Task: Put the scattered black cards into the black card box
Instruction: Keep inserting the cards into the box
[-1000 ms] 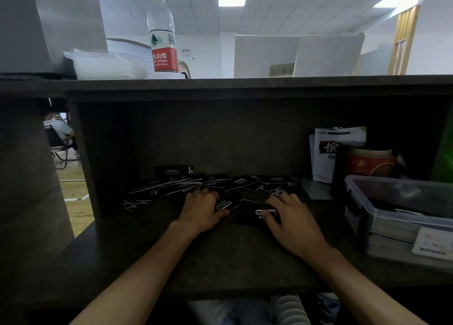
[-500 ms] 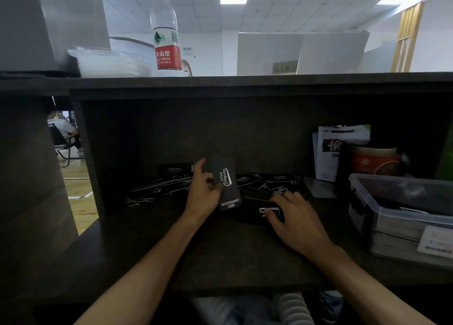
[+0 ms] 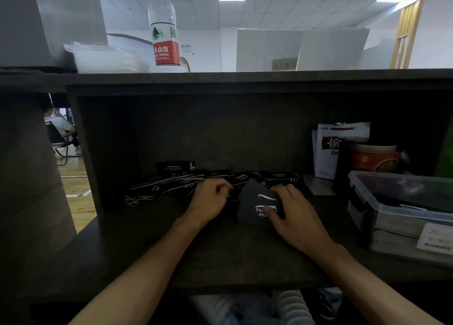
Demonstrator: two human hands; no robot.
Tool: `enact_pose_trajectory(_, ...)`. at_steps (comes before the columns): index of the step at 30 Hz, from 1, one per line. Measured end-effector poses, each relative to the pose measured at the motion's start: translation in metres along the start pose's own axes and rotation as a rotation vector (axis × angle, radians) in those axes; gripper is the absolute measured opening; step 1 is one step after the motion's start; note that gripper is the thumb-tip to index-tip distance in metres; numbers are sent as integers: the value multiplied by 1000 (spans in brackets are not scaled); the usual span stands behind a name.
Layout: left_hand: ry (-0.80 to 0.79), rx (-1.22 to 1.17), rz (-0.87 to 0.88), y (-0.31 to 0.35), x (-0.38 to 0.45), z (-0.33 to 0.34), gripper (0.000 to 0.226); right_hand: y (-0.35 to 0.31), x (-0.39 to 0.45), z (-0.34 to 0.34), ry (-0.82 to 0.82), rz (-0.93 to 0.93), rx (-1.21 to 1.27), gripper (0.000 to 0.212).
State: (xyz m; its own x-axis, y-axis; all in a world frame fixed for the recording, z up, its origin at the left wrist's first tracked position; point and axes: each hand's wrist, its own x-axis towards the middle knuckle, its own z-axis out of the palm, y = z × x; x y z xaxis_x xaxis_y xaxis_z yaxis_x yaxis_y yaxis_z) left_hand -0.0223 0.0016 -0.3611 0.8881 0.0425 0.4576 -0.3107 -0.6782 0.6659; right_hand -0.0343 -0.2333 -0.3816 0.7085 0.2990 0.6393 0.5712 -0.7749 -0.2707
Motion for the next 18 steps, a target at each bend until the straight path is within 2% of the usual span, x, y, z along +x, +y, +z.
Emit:
enact_pose_trajectory(2,19,214,-27,-13,8,-8,31,0,-1,-2,54,-32,-21,36)
enact_pose_trajectory(5,-177,516,-96,-27,14,-11,48,1,0,-2,2,-80,-75,27)
enact_pose_trajectory(7,-204,539,-104,-30,16,-8,51,2,1,-1,-50,-73,-90,27)
enact_pose_trajectory(10,-148,513,-81,-29,21,-7,51,2,2,1,-55,-62,-90,24)
enact_pose_trajectory(14,-209,542,-103,-27,24,-9,57,1,1,1,-56,-54,-86,23)
enact_pose_trajectory(18,-145,567,-65,-26,22,-13,64,1,2,1,-60,-49,-79,23)
